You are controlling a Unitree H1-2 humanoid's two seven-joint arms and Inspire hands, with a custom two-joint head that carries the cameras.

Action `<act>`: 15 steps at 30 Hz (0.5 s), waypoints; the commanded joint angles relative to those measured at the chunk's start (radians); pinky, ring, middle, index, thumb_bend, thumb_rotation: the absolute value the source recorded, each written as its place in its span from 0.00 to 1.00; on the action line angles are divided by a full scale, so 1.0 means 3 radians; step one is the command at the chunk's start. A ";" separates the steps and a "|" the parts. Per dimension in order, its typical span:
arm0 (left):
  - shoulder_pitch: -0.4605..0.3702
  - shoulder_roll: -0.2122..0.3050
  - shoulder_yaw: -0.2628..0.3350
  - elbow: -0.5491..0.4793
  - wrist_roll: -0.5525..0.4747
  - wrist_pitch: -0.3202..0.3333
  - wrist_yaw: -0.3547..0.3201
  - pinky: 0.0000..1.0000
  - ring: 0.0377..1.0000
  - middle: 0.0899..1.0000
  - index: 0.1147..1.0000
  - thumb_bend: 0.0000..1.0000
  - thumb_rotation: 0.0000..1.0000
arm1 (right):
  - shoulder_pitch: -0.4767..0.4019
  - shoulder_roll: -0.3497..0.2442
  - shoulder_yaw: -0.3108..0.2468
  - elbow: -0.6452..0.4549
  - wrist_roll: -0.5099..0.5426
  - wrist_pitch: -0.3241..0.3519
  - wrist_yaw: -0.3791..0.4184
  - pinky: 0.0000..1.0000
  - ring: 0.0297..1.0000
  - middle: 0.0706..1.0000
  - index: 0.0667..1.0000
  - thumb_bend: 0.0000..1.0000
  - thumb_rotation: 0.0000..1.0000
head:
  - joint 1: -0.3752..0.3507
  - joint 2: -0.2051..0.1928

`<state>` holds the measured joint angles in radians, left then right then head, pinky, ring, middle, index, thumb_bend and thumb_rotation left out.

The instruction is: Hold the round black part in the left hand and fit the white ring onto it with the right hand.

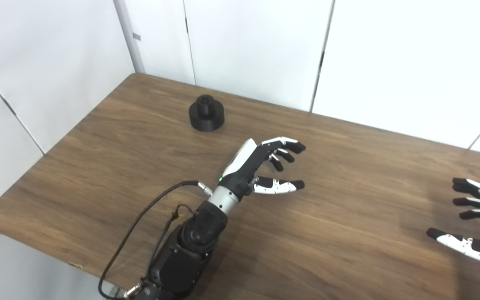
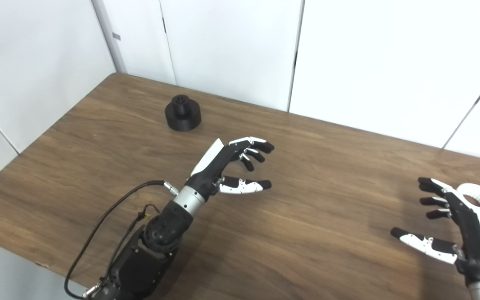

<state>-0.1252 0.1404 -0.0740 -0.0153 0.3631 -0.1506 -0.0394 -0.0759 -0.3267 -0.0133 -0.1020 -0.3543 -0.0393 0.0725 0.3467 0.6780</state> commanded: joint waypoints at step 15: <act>-0.0398 0.0435 0.0276 -0.0347 0.0219 0.0294 0.0113 0.56 0.66 0.65 0.55 0.72 0.16 | -0.0103 -0.0086 -0.0076 -0.0049 0.0090 -0.0111 -0.0040 0.56 0.67 0.75 0.76 0.68 0.17 | 0.0002 -0.0016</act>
<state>-0.1923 0.2526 0.0001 -0.0842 0.4228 -0.0595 -0.0098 -0.0763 -0.3312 -0.0214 -0.0958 -0.3386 -0.0415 0.0727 0.3467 0.6734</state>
